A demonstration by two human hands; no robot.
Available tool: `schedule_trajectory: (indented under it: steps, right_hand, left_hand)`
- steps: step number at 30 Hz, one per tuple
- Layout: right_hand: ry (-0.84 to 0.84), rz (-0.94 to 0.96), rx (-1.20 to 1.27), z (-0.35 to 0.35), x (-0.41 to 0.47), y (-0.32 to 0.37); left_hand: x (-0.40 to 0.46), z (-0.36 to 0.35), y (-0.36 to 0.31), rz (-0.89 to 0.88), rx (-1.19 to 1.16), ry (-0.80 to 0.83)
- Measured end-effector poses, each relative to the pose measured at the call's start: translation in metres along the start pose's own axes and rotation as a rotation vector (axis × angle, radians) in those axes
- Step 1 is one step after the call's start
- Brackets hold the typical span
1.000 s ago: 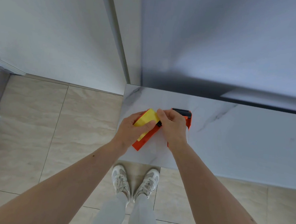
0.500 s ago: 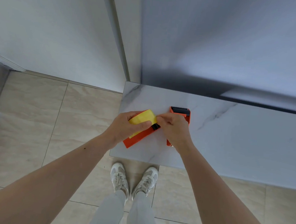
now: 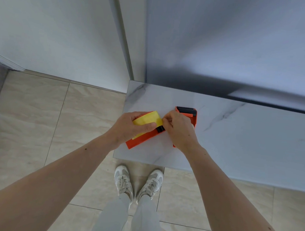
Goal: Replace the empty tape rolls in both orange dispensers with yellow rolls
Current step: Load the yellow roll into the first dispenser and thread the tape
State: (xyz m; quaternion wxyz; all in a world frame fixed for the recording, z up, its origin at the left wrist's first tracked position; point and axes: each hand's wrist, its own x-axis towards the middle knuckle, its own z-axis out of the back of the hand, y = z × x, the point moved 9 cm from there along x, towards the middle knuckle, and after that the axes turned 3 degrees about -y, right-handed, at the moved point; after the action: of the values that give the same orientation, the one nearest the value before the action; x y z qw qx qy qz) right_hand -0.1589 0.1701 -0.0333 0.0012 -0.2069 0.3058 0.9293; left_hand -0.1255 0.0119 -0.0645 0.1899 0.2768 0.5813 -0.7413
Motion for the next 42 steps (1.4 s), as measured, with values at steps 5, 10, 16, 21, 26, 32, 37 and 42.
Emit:
schedule_trajectory:
  steps: [5, 10, 16, 21, 26, 32, 37, 42]
  right_hand:
    - [0.043, -0.071, 0.101, -0.004, 0.002, -0.01]
    - [0.093, -0.043, 0.013, -0.003, 0.004, -0.003]
    - [0.072, -0.063, -0.048, -0.011, 0.0, -0.001]
    - [0.087, -0.029, 0.034, -0.043, -0.019, 0.009]
    - [0.035, -0.008, 0.087, -0.053, -0.02, 0.01]
    - [0.06, -0.037, 0.177, -0.046, -0.01, 0.004]
    - [0.141, -0.035, 0.143, -0.046, 0.002, 0.002]
    - [0.202, 0.023, 0.092, -0.048, 0.008, 0.009]
  left_hand:
    - [0.003, 0.0, -0.001, 0.0, 0.025, -0.006]
    - [0.003, 0.0, 0.002, -0.031, 0.084, -0.024]
    - [0.001, -0.002, -0.005, -0.159, 0.333, -0.075]
    - [-0.016, 0.011, 0.04, -0.07, 0.387, 0.021]
    - [-0.021, 0.002, 0.062, -0.012, 0.127, 0.083]
    - [-0.021, -0.008, 0.061, 0.015, -0.016, 0.044]
    - [-0.012, 0.001, 0.068, 0.069, -0.015, -0.145]
    - [-0.008, 0.002, 0.064, 0.124, -0.036, -0.218]
